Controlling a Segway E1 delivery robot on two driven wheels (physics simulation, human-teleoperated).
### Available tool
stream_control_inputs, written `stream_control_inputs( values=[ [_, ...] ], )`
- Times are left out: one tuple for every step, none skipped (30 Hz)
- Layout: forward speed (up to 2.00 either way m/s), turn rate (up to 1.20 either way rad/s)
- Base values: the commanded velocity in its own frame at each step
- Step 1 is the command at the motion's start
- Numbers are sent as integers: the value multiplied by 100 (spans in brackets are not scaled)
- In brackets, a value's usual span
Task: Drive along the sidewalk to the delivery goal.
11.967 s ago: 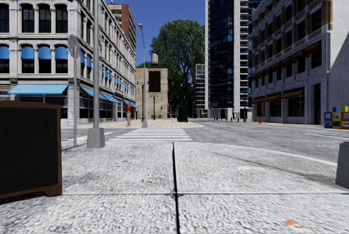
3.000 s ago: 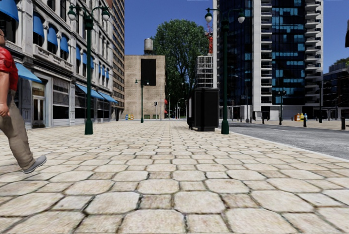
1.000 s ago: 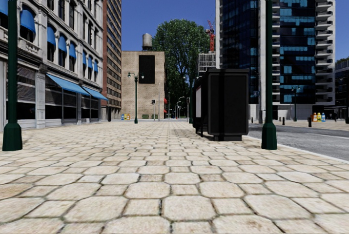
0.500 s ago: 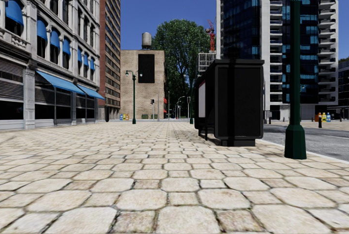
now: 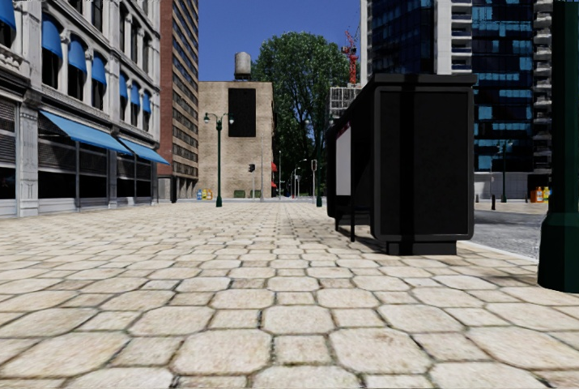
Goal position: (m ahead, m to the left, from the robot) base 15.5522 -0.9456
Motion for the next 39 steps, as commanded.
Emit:
stream_control_inputs(
  values=[
    [200, 0],
    [200, 0],
    [200, 0],
    [200, 0],
    [200, 0],
    [200, 0],
    [200, 0],
    [200, 0],
    [200, 0],
    [200, 0],
    [200, 0],
    [200, 0],
    [200, 0],
    [200, 0],
    [200, 0],
    [200, 0],
    [200, 0],
    [200, 0],
    [200, 0],
    [200, 0],
    [200, 0],
    [200, 0],
    [200, 0],
    [200, 0],
    [200, 0],
    [200, 0],
    [200, 0],
    [200, 0],
    [200, 0],
    [200, 0],
    [200, 0],
    [200, 0],
    [200, 0],
    [200, 0],
    [200, 0],
    [200, 0],
    [200, 0],
    [200, 0],
    [200, 0]
  ],
)
